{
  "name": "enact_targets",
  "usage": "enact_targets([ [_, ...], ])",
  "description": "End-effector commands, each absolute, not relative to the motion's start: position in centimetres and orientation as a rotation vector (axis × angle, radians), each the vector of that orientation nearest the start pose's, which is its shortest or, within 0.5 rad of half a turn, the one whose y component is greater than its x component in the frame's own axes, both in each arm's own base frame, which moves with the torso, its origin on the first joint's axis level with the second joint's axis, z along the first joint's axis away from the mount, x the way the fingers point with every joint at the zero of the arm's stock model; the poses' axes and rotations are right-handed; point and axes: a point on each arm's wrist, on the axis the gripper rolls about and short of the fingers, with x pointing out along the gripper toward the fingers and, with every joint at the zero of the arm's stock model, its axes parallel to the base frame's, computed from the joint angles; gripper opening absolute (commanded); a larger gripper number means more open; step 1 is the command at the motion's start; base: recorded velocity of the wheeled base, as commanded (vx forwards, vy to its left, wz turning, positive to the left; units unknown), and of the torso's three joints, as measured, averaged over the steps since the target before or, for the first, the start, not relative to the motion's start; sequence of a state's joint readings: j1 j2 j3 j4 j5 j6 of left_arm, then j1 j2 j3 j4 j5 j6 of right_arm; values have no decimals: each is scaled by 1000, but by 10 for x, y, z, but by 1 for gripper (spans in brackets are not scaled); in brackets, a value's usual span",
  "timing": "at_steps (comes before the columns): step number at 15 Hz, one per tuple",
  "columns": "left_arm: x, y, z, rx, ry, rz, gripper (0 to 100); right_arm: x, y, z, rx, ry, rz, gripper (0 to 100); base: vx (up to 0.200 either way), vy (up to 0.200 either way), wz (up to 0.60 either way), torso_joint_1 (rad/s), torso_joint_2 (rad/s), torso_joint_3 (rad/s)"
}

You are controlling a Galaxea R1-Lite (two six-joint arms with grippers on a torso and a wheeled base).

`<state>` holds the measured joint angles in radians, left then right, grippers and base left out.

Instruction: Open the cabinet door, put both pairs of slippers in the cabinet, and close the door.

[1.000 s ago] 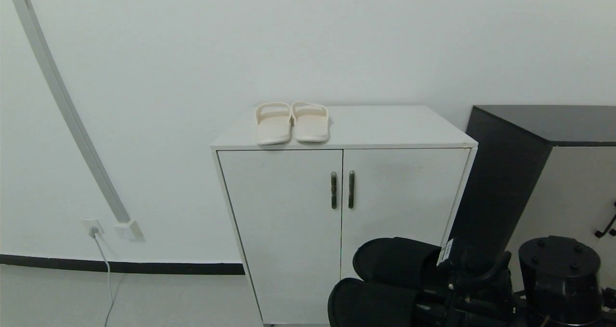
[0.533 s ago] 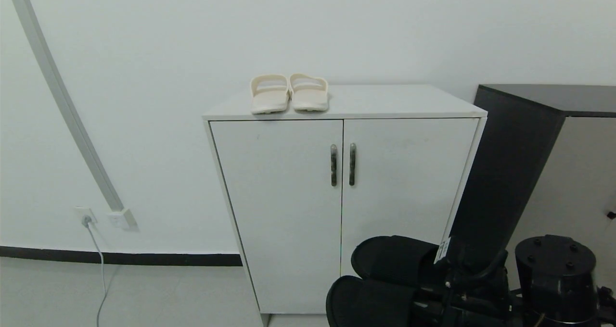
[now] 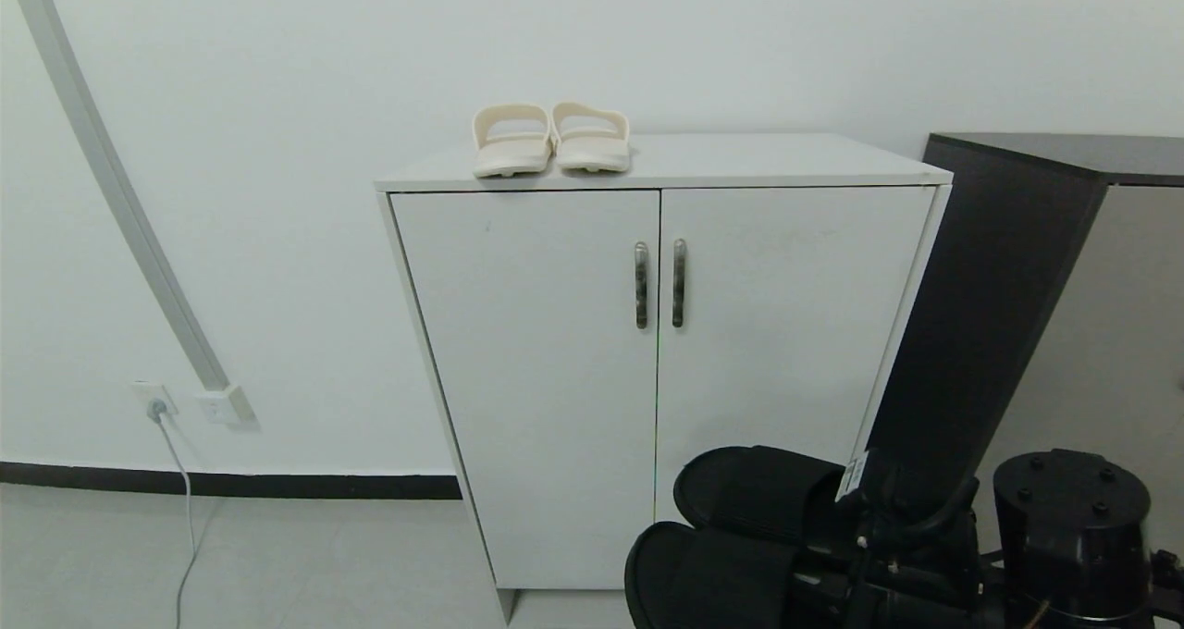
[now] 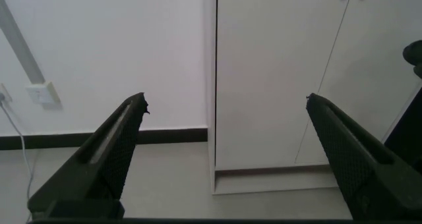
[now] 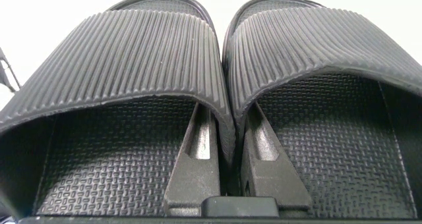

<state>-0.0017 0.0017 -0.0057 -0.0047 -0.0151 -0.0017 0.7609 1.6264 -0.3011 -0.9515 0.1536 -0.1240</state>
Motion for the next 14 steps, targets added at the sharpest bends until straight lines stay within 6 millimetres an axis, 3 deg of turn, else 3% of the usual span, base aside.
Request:
enact_targets([
  [1,-25,0,83,-6,-31,-11,100,162,159,111,-231,315,926,0,0,0,0,0,0,0],
  [2,-34,0,130,-70,-127,-26,100,162,159,111,-230,315,928,0,0,0,0,-41,66,80],
  [4,-24,-2,171,-91,-89,-99,100,161,159,109,-234,320,928,0,0,0,0,-19,105,107],
  [8,20,-7,201,-105,85,-306,100,162,159,110,-227,311,930,0,0,0,0,0,0,0],
  [11,79,-13,209,-35,146,-482,100,162,160,111,-227,307,927,0,0,0,0,0,0,0],
  [14,127,-38,224,-65,134,-613,100,162,159,112,-226,303,926,0,0,0,0,0,0,0],
])
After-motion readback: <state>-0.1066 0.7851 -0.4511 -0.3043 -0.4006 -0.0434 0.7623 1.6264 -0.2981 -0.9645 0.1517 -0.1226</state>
